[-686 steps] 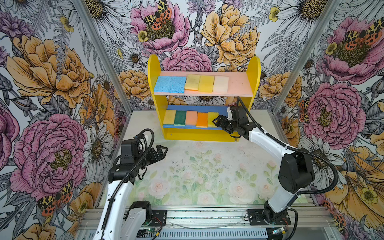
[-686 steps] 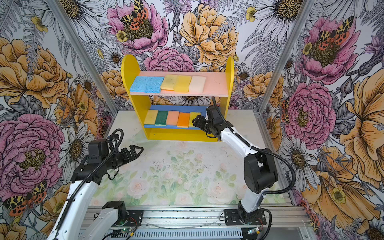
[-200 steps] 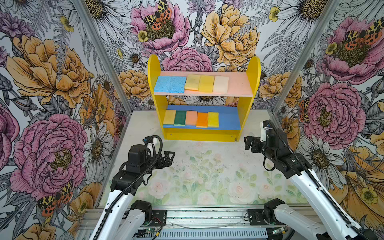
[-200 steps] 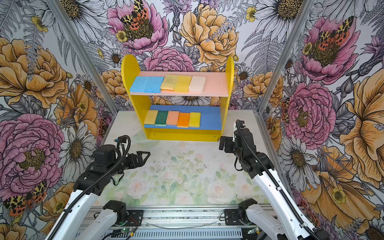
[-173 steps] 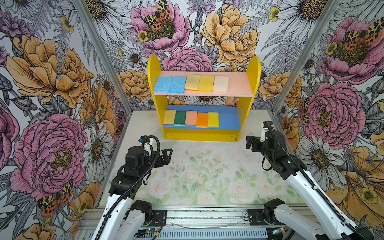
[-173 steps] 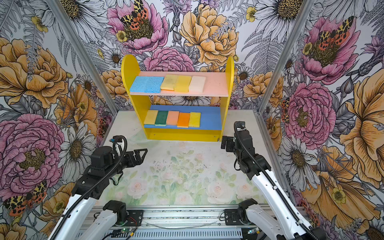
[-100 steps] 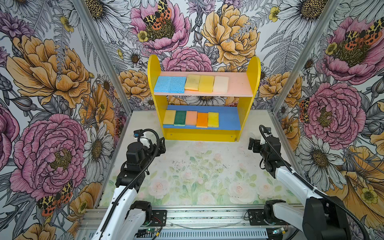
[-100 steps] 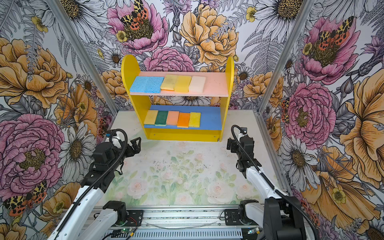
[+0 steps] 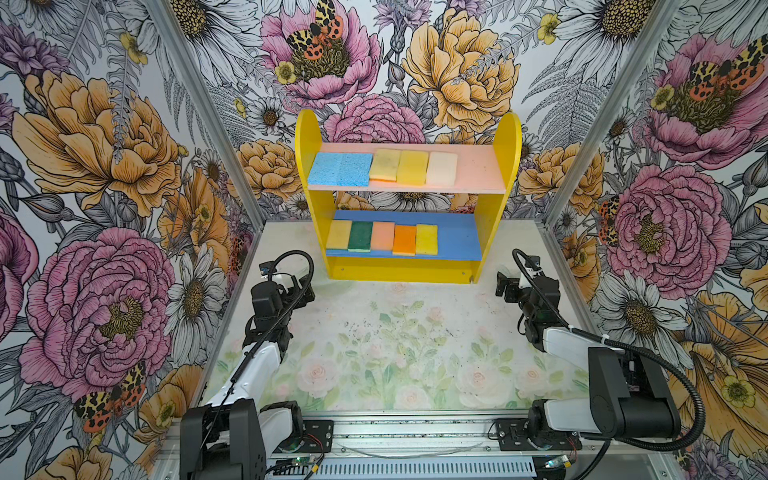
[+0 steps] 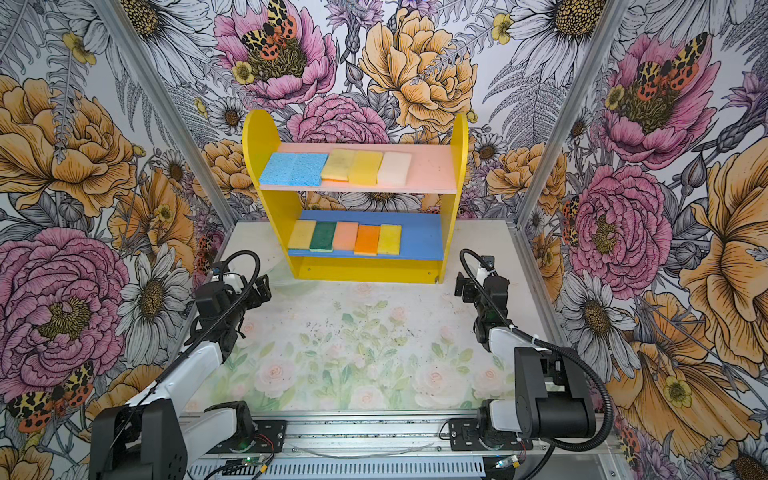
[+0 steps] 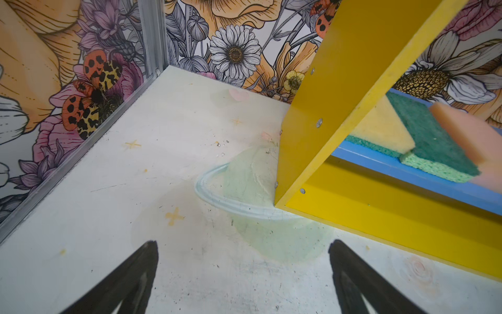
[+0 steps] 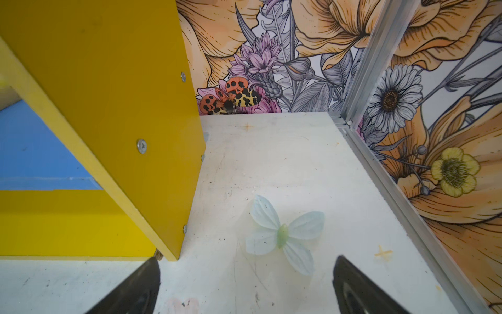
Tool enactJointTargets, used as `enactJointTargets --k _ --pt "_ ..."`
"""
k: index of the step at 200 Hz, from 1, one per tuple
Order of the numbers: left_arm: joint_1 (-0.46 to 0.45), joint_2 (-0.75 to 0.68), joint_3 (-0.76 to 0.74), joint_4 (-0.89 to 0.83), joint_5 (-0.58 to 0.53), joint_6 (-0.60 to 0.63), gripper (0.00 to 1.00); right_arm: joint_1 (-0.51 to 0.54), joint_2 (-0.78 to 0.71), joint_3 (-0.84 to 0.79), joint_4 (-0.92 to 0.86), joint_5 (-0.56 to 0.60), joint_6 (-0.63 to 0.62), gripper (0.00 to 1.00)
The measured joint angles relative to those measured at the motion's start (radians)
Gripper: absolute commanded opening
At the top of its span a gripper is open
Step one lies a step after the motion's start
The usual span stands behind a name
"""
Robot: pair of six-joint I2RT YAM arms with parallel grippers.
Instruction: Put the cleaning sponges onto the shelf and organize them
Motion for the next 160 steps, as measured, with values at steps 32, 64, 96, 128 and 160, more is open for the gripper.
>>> enactJointTargets --k 32,64,96,128,160 --pt "0.0 0.119 -0.07 0.201 0.025 0.039 0.99 0.0 0.026 -0.014 0.047 -0.011 -0.006 1.0" --pt "0.0 0.24 -0.075 0.345 0.049 0.053 0.99 0.0 0.029 -0.017 0.064 -0.018 -0.01 0.99" --pt "0.0 0.312 -0.077 0.49 0.056 0.069 0.99 0.0 0.031 -0.018 0.075 -0.023 -0.018 0.99" --pt "0.0 0.34 -0.095 0.577 0.059 0.072 0.99 0.0 0.045 -0.018 0.092 -0.029 -0.018 0.99" --pt "-0.002 0.34 -0.096 0.611 0.051 0.073 0.99 0.0 0.05 -0.025 0.101 -0.029 -0.018 1.0"
